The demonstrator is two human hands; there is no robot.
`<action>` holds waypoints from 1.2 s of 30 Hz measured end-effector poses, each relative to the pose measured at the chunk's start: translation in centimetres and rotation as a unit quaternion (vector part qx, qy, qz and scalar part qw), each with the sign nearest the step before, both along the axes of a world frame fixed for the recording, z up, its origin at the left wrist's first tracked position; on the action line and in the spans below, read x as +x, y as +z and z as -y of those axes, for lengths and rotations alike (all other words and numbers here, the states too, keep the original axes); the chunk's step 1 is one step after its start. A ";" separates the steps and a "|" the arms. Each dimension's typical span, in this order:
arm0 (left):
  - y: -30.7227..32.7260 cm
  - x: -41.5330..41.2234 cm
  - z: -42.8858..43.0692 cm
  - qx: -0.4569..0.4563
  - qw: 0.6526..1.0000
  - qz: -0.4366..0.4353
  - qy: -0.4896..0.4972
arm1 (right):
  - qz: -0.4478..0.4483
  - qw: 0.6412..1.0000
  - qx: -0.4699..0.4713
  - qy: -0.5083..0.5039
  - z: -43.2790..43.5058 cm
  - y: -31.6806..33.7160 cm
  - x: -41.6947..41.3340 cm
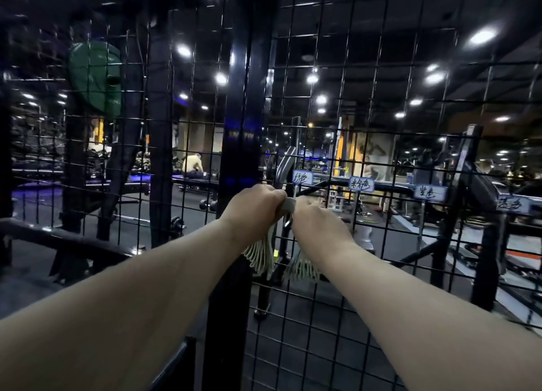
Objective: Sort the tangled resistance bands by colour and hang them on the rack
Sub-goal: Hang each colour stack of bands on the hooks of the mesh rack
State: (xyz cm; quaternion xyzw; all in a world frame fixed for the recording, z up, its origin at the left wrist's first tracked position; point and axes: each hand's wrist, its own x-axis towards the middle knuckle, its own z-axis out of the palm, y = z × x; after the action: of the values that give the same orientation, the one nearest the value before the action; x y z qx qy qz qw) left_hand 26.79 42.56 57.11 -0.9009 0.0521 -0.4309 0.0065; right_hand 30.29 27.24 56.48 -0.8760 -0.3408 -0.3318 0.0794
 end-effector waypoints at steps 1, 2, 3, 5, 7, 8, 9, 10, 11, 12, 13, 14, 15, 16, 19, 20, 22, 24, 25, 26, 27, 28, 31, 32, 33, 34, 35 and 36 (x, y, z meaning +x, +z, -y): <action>-0.2 0.1 -0.1 -0.001 1.000 0.006 0.003 | -0.003 1.000 0.000 0.001 -0.1 -0.3 0.1; -0.4 0.2 -0.2 -0.004 1.000 0.008 0.004 | -0.003 1.000 0.000 0.002 -0.2 -0.5 0.2; -0.6 0.2 -0.2 -0.009 1.000 0.011 0.002 | -0.002 1.000 0.000 0.004 -0.3 -0.7 0.3; -0.7 0.3 -0.2 -0.013 1.000 0.011 -0.007 | -0.007 1.000 0.010 0.007 -0.4 -0.9 0.8; -0.8 0.4 -0.3 -0.014 1.000 0.008 -0.010 | -0.017 1.000 0.023 0.010 -0.4 -1.0 1.1; -0.9 0.4 -0.3 -0.014 1.000 0.007 -0.008 | -0.021 0.999 0.028 0.011 -0.5 -1.1 1.2; -0.9 0.4 -0.3 -0.015 1.000 0.006 -0.005 | -0.024 0.999 0.028 0.010 -0.5 -1.1 1.1; -1.0 0.4 -0.3 -0.016 1.000 0.003 -0.002 | -0.025 0.999 0.024 0.009 -0.5 -1.2 1.0; -1.0 0.4 -0.2 -0.018 1.000 0.000 -0.001 | -0.026 0.999 0.018 0.007 -0.5 -1.4 0.9; -1.0 0.4 -0.2 -0.020 1.000 -0.007 -0.001 | -0.028 0.999 0.016 0.004 -0.4 -1.5 0.7; -1.0 0.4 -0.1 -0.025 1.000 -0.016 -0.004 | -0.031 0.999 0.017 0.002 -0.4 -1.5 0.6; -1.0 0.4 -0.1 -0.032 0.999 -0.024 -0.008 | -0.033 0.999 0.020 -0.001 -0.3 -1.6 0.5; -1.0 0.4 -0.2 -0.038 0.999 -0.029 -0.011 | -0.031 0.999 0.021 -0.005 -0.3 -1.6 0.4; -1.0 0.4 -0.2 -0.039 0.999 -0.033 -0.008 | -0.029 0.999 0.018 -0.009 -0.2 -1.7 0.4; -1.0 0.6 0.1 -0.027 0.999 -0.041 0.010 | -0.026 0.999 0.005 -0.021 -0.1 -1.8 0.3; -0.9 0.7 0.0 -0.037 0.998 -0.047 0.005 | -0.027 0.999 0.003 -0.024 -0.1 -1.7 0.3; -0.9 0.9 -0.2 -0.070 0.995 -0.065 -0.018 | -0.026 0.999 0.004 -0.025 -0.2 -1.5 0.3; -0.9 1.0 -0.5 -0.091 0.992 -0.079 -0.039 | -0.031 0.999 0.011 -0.018 -0.5 -1.4 0.3; -0.9 1.0 -0.5 -0.096 0.991 -0.080 -0.041 | -0.029 0.999 0.013 -0.015 -0.6 -1.5 0.4; -0.9 1.0 -0.6 -0.098 0.991 -0.076 -0.042 | -0.025 1.000 0.012 -0.014 -0.8 -1.6 0.5; -0.9 1.1 -0.6 -0.099 0.992 -0.071 -0.044 | -0.020 1.000 0.013 -0.012 -0.9 -1.7 0.7; -0.9 1.2 -0.7 -0.096 0.992 -0.067 -0.049 | -0.019 1.000 0.018 -0.010 -1.1 -1.7 0.9; -0.9 1.3 -1.0 -0.075 0.993 -0.055 -0.067 | -0.023 0.999 0.029 0.008 -1.1 -1.6 1.4; -1.0 1.3 -1.0 -0.070 0.994 -0.056 -0.068 | -0.021 0.999 0.028 0.016 -1.0 -1.6 1.4; -1.0 1.3 -1.1 -0.068 0.994 -0.056 -0.067 | -0.020 0.999 0.030 0.024 -1.0 -1.6 1.6; -1.1 1.3 -1.0 -0.067 0.994 -0.055 -0.062 | -0.025 0.998 0.035 0.035 -0.8 -1.6 1.6; -1.2 1.3 -0.9 -0.070 0.995 -0.052 -0.056 | -0.034 0.997 0.043 0.045 -0.7 -1.6 1.6; -1.4 1.2 -0.8 -0.072 0.995 -0.047 -0.051 | -0.046 0.996 0.054 0.055 -0.6 -1.7 1.6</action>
State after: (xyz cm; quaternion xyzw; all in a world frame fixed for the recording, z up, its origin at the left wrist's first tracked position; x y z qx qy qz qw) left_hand 28.03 43.38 55.66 -0.9144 0.0671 -0.3903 -0.0832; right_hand 31.91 27.85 54.81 -0.8645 -0.3665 -0.3044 0.1603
